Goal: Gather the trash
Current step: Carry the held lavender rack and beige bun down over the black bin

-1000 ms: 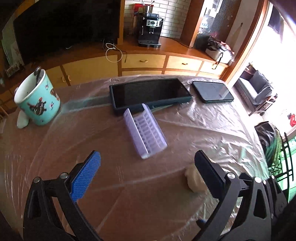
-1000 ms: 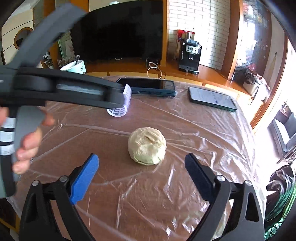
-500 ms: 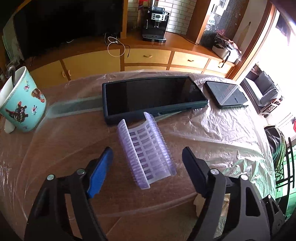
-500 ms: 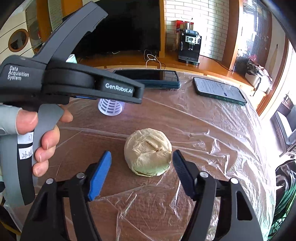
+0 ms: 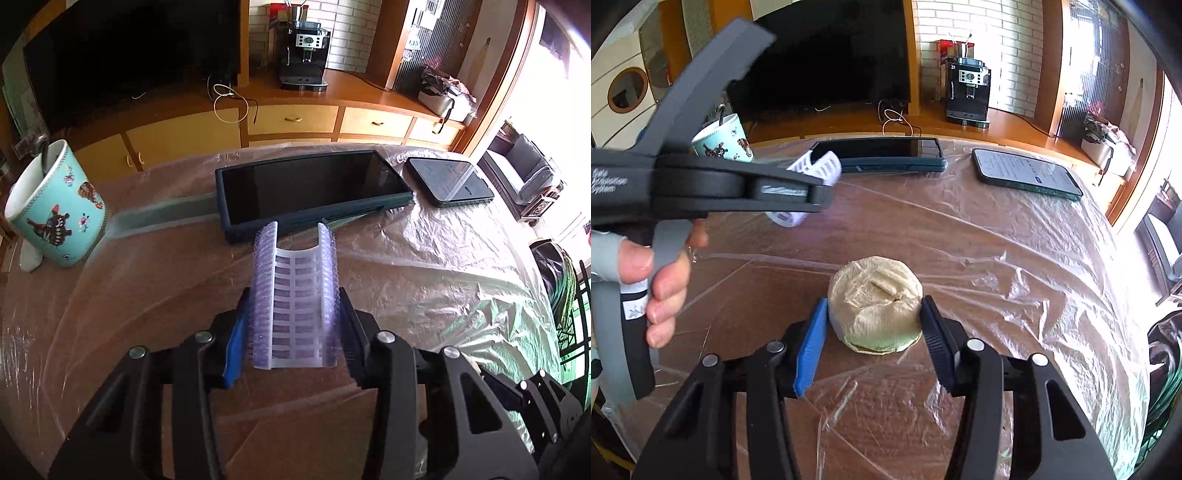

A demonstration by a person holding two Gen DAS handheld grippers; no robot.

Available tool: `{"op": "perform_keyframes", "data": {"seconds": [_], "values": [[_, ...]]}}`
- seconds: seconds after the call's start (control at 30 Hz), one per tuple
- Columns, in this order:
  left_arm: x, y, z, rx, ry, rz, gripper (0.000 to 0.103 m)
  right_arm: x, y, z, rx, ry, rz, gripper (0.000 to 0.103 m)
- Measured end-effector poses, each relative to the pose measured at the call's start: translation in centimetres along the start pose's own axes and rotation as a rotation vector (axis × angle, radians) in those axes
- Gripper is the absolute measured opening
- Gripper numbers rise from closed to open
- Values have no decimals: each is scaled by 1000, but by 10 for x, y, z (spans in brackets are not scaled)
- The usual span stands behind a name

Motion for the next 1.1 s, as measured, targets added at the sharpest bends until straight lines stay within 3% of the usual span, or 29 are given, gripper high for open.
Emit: {"op": "perform_keyframes", "data": {"seconds": [0.77, 1.1], "values": [[9, 80, -91, 115, 42, 104, 45, -17, 19, -54, 41, -99, -4, 50], [4, 111, -118, 142, 56, 104, 45, -31, 34, -84, 73, -124, -38, 50]]}}
Point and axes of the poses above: each gripper's, at about its wrist camera, not at the fingertips, and z roughly the way its jaws point, x to its right, y to its underside, the point moved 10 cm from there along z, roughly the way its jaws point, and after that the axes turned 2 degrees about -z, right-handed, at the moved point
